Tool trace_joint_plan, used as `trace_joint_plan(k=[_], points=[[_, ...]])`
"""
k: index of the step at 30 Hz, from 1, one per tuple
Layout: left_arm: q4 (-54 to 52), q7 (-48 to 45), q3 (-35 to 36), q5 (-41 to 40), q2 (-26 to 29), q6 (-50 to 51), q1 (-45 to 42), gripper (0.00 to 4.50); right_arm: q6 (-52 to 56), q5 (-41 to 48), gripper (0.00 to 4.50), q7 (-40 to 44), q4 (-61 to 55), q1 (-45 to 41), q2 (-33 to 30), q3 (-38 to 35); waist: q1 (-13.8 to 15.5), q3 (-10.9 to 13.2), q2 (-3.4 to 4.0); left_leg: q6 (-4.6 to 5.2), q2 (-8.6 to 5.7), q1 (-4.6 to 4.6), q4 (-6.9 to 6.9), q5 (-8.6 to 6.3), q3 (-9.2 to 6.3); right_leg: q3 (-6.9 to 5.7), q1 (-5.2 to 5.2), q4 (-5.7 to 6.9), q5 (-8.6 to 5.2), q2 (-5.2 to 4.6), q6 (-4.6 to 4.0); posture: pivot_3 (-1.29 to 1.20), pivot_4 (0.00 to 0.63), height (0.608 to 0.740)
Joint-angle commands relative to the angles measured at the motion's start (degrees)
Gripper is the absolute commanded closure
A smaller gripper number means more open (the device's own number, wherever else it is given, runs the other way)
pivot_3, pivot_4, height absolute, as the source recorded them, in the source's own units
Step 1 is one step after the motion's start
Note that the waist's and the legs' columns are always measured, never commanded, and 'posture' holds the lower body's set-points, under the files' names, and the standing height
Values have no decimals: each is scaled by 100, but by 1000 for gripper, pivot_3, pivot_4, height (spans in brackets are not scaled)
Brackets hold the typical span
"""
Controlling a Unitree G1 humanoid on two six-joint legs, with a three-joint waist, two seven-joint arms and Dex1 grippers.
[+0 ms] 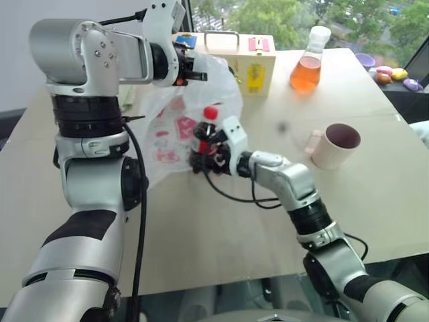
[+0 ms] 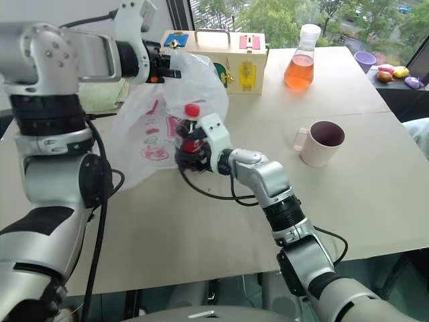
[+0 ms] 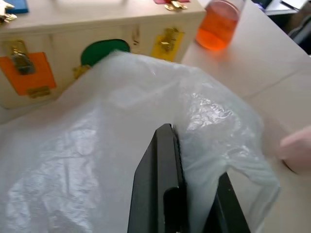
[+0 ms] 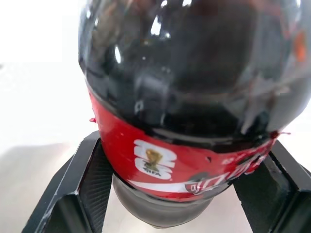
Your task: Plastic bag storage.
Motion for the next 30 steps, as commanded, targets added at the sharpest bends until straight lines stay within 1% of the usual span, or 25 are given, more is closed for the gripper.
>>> trace_joint_plan(k=[1, 4, 7, 9, 13, 17, 19, 20, 21, 23, 27, 30], points=[[-511, -163, 109, -262, 101, 268, 73, 4500, 442, 419, 1553, -14, -180, -337, 44, -543, -2, 0, 0, 0, 0, 2, 1, 0, 1, 0, 0, -1, 0, 0, 0, 0, 150, 740], [-594, -54, 201, -344, -39, 272, 120, 4500, 803, 520, 1553, 75, -75, -462, 103, -577, -9, 0, 0, 1, 0, 6, 1, 0, -2, -1, 0, 1, 0, 1, -1, 0, 150, 740], [-619, 136, 329, -348, -236, 272, 136, 4500, 826, 390, 1553, 51, 274, -645, 253, -455, -81, 0, 0, 2, 1, 14, 0, 0, 0, 2, 0, 8, 0, 2, -1, 0, 150, 740], [-632, 274, 411, -371, -356, 272, 166, 4500, 691, 264, 1553, -40, 598, -788, 366, -436, -120, 0, 0, 1, 1, 14, 0, 0, -1, 2, 0, 10, 0, 2, -1, 0, 150, 740], [-598, 494, 543, -465, -536, 272, 189, 4500, 162, 66, 1553, -339, 1434, -1229, 625, -641, -147, 0, 0, 1, -1, 15, 1, 0, -1, 4, 0, 12, 1, 0, -1, 0, 150, 740], [-553, 710, 677, -499, -725, 272, 214, 4500, -234, 120, 1553, -160, 1989, -1493, 695, -742, -149, 0, 0, -11, -1, 15, 0, 7, -3, 3, 0, 12, 1, -2, -2, 0, 150, 740], [-476, 884, 785, -477, -843, 272, 234, 4500, -371, 97, 533, -147, 2174, -1584, 690, -795, -149, 0, 0, -12, -3, 14, 0, 7, -1, 4, 0, 8, 1, -5, -1, 0, 150, 740], [-423, 971, 854, -457, -887, 272, 240, 4500, -372, 105, 227, -126, 2167, -1597, 655, -808, -148, 0, 0, -12, -3, 14, 0, 7, -2, 4, 0, 9, 1, -5, -2, 0, 150, 740], [-382, 1054, 913, -408, -915, 272, 245, 4500, -352, 114, 38, -120, 2121, -1590, 607, -821, -148, 0, 0, -12, -3, 14, 0, 7, -2, 4, 0, 9, 1, -5, -1, 0, 150, 740], [-283, 1193, 1058, -305, -958, 272, 226, 4500, -238, 139, 38, -103, 1906, -1498, 479, -828, -160, 0, 0, -12, -2, 14, -1, 7, -3, 4, -1, 9, 1, -5, -2, 0, 150, 740], [-131, 1342, 1319, -156, -1050, 272, 137, 4500, 225, 383, 38, 30, 993, -1093, 209, -885, -149, 0, 0, -12, -2, 11, -3, 7, -5, 3, -2, 9, 1, -5, -2, 0, 150, 740], [-72, 1383, 1484, -83, -1154, 265, 87, 4500, 333, 507, 38, 91, 739, -1000, 139, -951, -143, 0, 0, -12, -7, 8, -4, 7, -5, 2, -2, 9, 1, -11, -1, 0, 150, 740]])
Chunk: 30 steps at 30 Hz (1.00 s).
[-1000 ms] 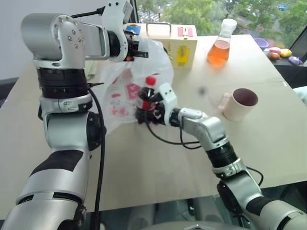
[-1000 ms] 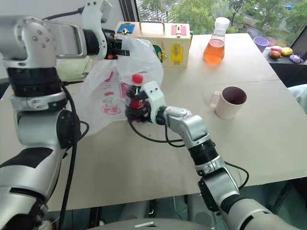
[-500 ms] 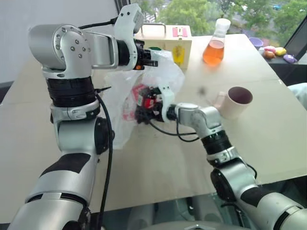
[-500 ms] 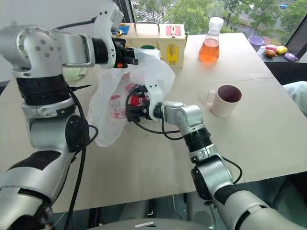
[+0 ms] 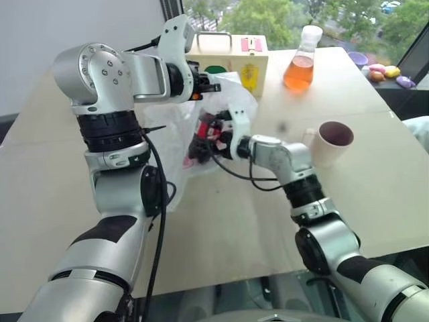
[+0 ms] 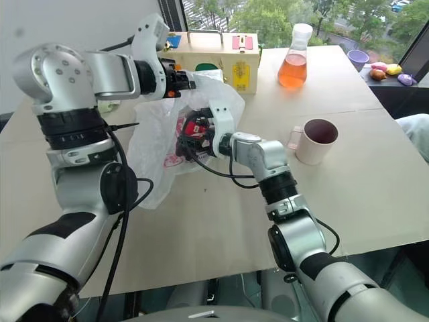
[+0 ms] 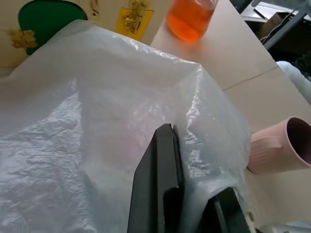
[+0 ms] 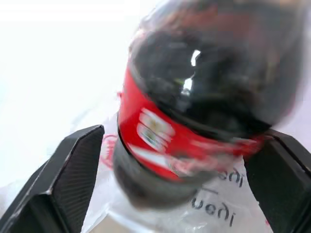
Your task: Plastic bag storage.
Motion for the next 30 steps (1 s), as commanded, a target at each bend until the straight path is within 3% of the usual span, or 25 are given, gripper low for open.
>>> trace_joint_plan(k=[1, 8, 16, 20, 23, 27, 30], points=[[-21, 41, 196, 91, -84, -3, -222, 4500, -44, 144, 38, 83, -316, -126, 19, -128, 1, 0, 0, 0, -1, 0, 0, 0, 0, 0, 0, 0, 0, -1, 0, 0, 150, 740], [-13, 32, 305, 112, -223, 11, -314, 4500, -1111, -267, 38, -105, 1226, -841, 561, -168, -39, 0, 0, -2, 4, 10, -4, 1, 1, 2, 0, 3, 0, 5, -1, 0, 150, 740], [-175, 141, 413, 92, -218, 11, -251, 4500, -1323, -473, 38, 56, 1126, -706, 360, 26, -19, 0, 0, -4, 0, 3, -10, 2, -3, 1, 0, 0, 1, -3, 0, 0, 150, 740], [-216, 211, 543, 182, -229, 6, -262, 4500, -730, -207, 38, 469, -163, -97, 40, 216, -3, 0, 0, -4, 0, 3, -10, 2, -12, -1, 0, -3, 1, -4, 0, 0, 150, 740], [-85, 224, 621, 259, -168, -170, -196, 4500, 19, 334, 38, 1004, -2258, 962, -798, 370, 51, 0, 0, -3, -6, -8, -9, 1, -25, -13, 1, -1, 0, -9, 0, 0, 150, 740], [17, 173, 630, 289, -148, -320, -127, 4500, 385, 748, 38, 1058, -3530, 1614, -1352, 237, 69, 0, 0, -1, -15, -18, -8, 1, -53, -26, 3, -6, 1, -17, 0, 0, 150, 740], [343, 0, 598, 250, -116, -491, -72, 4500, 426, 715, 38, 1077, -4757, 2269, -2201, 116, 82, 0, 5, -1, -12, -5, -12, 1, -50, -31, 3, -12, -1, -9, -2, 0, 150, 740]])
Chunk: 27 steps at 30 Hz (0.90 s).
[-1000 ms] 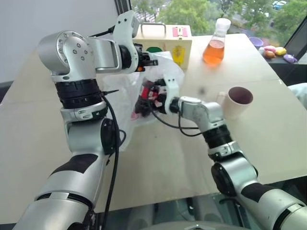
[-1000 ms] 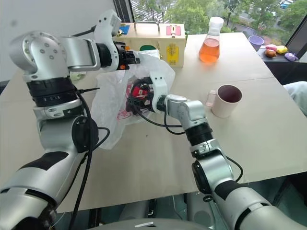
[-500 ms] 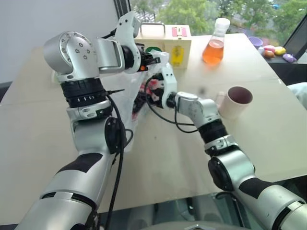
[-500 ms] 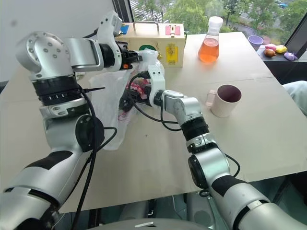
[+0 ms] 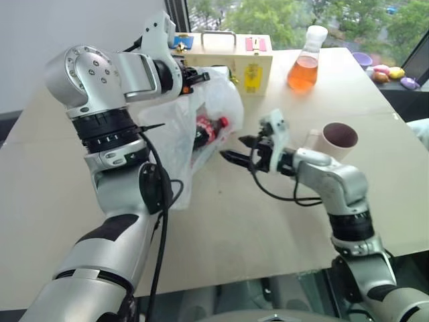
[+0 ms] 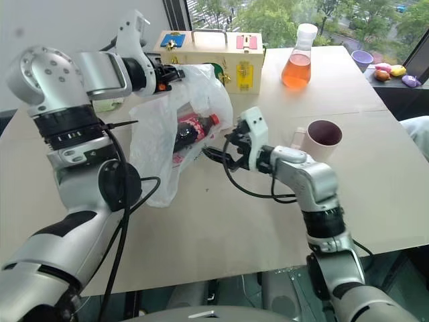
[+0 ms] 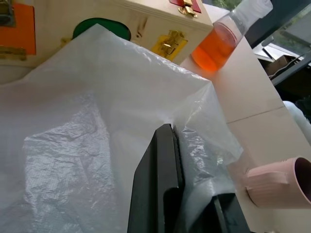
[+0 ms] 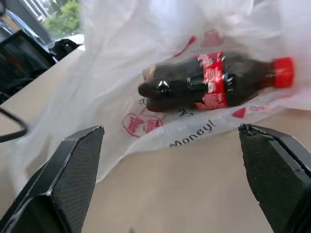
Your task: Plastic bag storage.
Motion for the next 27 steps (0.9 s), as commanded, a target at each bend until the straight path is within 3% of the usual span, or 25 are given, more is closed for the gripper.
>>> trace_joint_plan(k=[1, 9, 17, 20, 27], points=[[204, -222, -65, -68, 61, -287, -7, 4500, 113, -6, 38, -12, -1421, 450, -791, -107, 27, 0, 3, 8, 0, 0, -1, -4, 8, -9, 4, -1, -1, 2, 0, 0, 150, 740], [380, -400, -412, -61, 67, -584, 6, 4500, 1204, -1093, 38, -964, -1662, 122, -2719, -367, 69, 0, 2, 6, 0, 12, 12, 1, 13, -6, 16, 11, -1, 4, 1, 0, 150, 740], [284, -487, -614, -45, 119, -665, 120, 4500, 1270, -1226, 38, -317, -655, -269, -3816, -72, 97, 1, 1, 8, 0, 4, 11, 0, 21, -2, 16, -6, -1, 2, 1, 0, 150, 740], [181, -452, -579, -59, 140, -629, 159, 4500, 1154, -1255, 818, -57, -417, -318, -3976, 26, 95, 2, 0, 8, 1, 4, 11, 0, 21, -2, 16, -4, -1, 3, 1, 0, 150, 740], [3, -362, -478, -52, 172, -535, 242, 4500, 928, -1260, 4427, 242, -371, -192, -3967, 188, 99, 2, 0, 8, 1, 3, 11, 0, 20, -2, 15, -4, -1, 3, 1, 0, 150, 740]])
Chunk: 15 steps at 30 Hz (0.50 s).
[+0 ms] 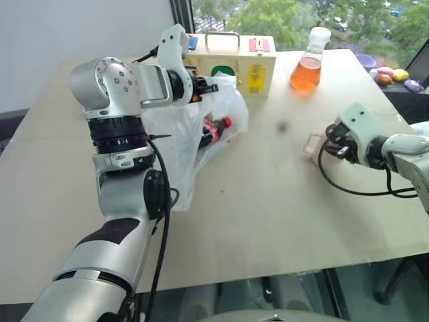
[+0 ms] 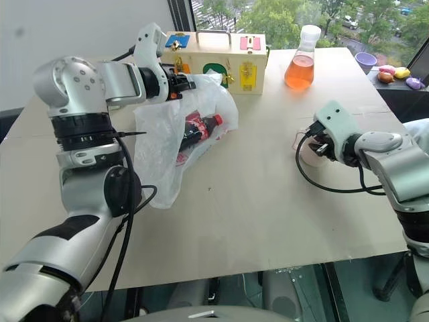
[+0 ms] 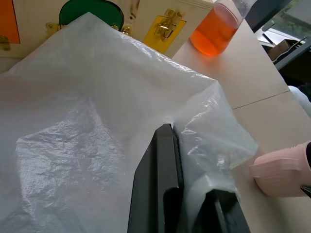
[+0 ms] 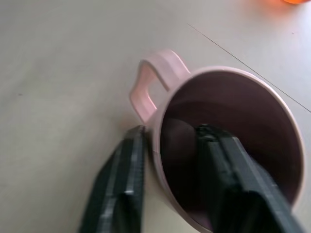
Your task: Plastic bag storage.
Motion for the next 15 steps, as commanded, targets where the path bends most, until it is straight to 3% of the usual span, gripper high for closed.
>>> trace_joint_plan(k=[1, 5, 9, 11, 15], points=[[-317, 40, 111, -28, 77, -3, -36, 4500, -295, -105, 4472, 122, -144, 70, -90, 59, 2, 0, 0, 0, 0, 0, 1, 0, 0, 0, 0, 0, 0, 0, 0, 0, 150, 740], [-280, 35, 123, -48, 89, -7, -55, 4500, -121, 546, 4472, 484, -635, 208, 102, -450, 3, 0, 0, -1, 0, 0, 2, 0, 0, 0, 0, 1, 0, 0, 0, 0, 150, 740], [-159, -273, -2, -184, 306, 107, -93, 4500, 523, 1853, 4472, 630, -1395, 61, 949, -1125, -29, 1, -1, 0, 5, 2, 1, 0, -3, 1, -1, 4, 0, 7, 0, 0, 150, 740], [-143, -674, -285, -317, 617, 207, -85, 4500, 724, 2142, 4472, 296, -1554, -83, 1647, -1030, -48, 1, -1, 0, 9, 6, 2, 0, -1, 3, -1, 8, 0, 12, 0, 0, 150, 740], [-166, -1734, -1324, -536, 1486, 125, -55, 4500, 202, 1814, 4472, -316, -1138, -315, 2855, -280, -27, 1, 4, -1, 9, 9, 6, 0, -6, 0, 0, 19, 0, 12, -1, 0, 150, 740]])
